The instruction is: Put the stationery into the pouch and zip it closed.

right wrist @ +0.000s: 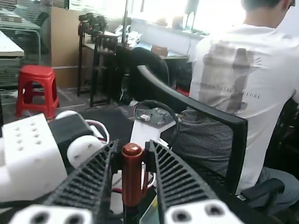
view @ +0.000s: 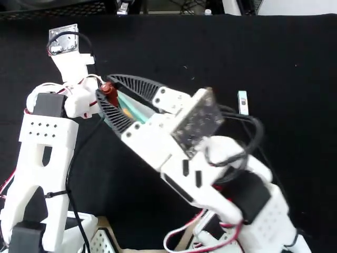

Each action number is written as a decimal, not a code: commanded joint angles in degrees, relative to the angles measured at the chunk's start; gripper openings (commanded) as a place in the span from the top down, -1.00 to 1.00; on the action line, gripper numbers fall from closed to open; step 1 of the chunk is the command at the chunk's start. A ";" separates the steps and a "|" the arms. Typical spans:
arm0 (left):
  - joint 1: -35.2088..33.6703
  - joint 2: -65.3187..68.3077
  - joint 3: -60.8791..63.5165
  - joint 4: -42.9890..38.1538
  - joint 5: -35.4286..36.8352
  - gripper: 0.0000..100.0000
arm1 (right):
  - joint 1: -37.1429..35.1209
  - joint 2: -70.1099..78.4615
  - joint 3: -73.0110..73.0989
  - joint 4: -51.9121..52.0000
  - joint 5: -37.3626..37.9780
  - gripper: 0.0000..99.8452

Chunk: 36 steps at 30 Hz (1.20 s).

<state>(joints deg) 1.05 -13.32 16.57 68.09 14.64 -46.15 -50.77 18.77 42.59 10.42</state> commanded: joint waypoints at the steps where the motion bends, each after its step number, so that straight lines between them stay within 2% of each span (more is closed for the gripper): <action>1: -1.19 7.47 5.32 -2.29 -0.53 0.94 | 3.78 0.40 7.78 -7.21 0.09 0.98; 5: -1.19 7.47 5.32 -2.29 -0.53 0.94 | 7.38 0.31 15.69 -11.69 0.00 0.98; 12: -1.01 7.47 5.32 -2.37 -0.53 0.94 | 7.30 0.31 20.09 -11.25 0.00 0.96; 14: -1.10 7.47 5.32 -2.37 -0.53 0.94 | 7.12 0.31 18.15 -7.65 0.00 0.87; 18: -1.01 7.47 5.32 -2.37 -0.53 0.94 | 5.98 0.31 10.42 4.31 -0.09 0.50; 20: -0.92 7.47 5.23 -2.37 -0.53 0.94 | 5.54 0.22 6.02 9.32 0.00 0.43; 27: -1.10 7.47 5.23 -2.37 -0.53 0.94 | 5.54 0.22 -7.60 19.43 0.00 0.48; 36: -1.19 7.47 5.23 -2.37 -0.53 0.94 | 6.42 0.31 -5.93 19.60 0.00 0.48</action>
<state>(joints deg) 1.05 -13.32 16.57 68.09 14.64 -39.74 -50.24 13.41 62.37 10.51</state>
